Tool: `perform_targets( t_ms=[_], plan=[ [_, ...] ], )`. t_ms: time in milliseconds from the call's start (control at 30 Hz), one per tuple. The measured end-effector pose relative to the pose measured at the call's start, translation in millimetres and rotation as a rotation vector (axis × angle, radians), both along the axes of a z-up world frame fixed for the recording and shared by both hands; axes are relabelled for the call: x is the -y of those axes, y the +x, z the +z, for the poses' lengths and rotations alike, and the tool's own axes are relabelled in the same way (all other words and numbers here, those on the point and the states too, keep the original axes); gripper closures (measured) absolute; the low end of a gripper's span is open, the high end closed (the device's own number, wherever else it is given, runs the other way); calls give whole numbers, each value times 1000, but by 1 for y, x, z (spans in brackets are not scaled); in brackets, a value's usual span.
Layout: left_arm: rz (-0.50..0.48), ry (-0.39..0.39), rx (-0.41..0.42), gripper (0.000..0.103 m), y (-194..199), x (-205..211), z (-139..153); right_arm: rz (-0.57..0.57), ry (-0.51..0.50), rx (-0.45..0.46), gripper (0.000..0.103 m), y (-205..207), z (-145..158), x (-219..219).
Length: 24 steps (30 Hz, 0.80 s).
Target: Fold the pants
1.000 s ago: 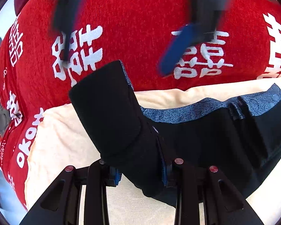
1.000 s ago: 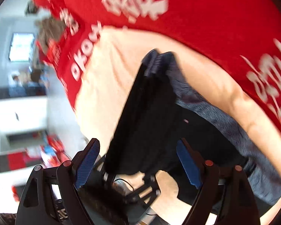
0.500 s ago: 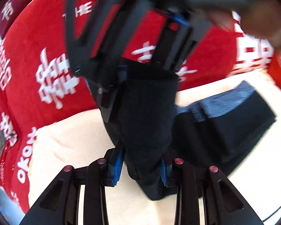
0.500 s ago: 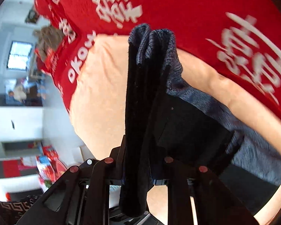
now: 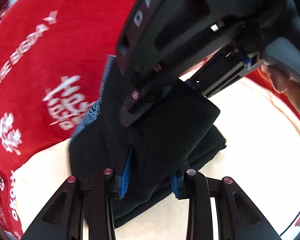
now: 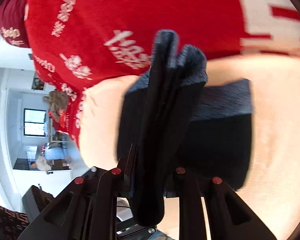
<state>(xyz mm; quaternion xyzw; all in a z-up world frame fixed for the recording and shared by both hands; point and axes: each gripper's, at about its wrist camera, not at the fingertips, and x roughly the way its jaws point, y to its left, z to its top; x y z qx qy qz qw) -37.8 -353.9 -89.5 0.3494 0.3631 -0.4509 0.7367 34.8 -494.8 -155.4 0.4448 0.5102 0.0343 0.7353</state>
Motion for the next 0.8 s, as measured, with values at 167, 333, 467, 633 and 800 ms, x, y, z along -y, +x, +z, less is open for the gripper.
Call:
perform_targets(
  t_ms=[167,333,467,633,800],
  plan=[
    [6,151,-41,49,-25,31,-51,-11,64,-84,79,-15,-74,13],
    [12,136,-56,44,-33,9,-43,-18,113,-68,77,-22,-87,16],
    [49,135,-62,44,-36,-7,-26,-32,161,-100,74,-22,-87,20],
    [202,120,-149,43,-20,-30,-4,-30,119,-133,76,-27,-76,21],
    [380,85,-257,43,2,-59,12,29,-34,-174,79,-18,-56,10]
  ],
)
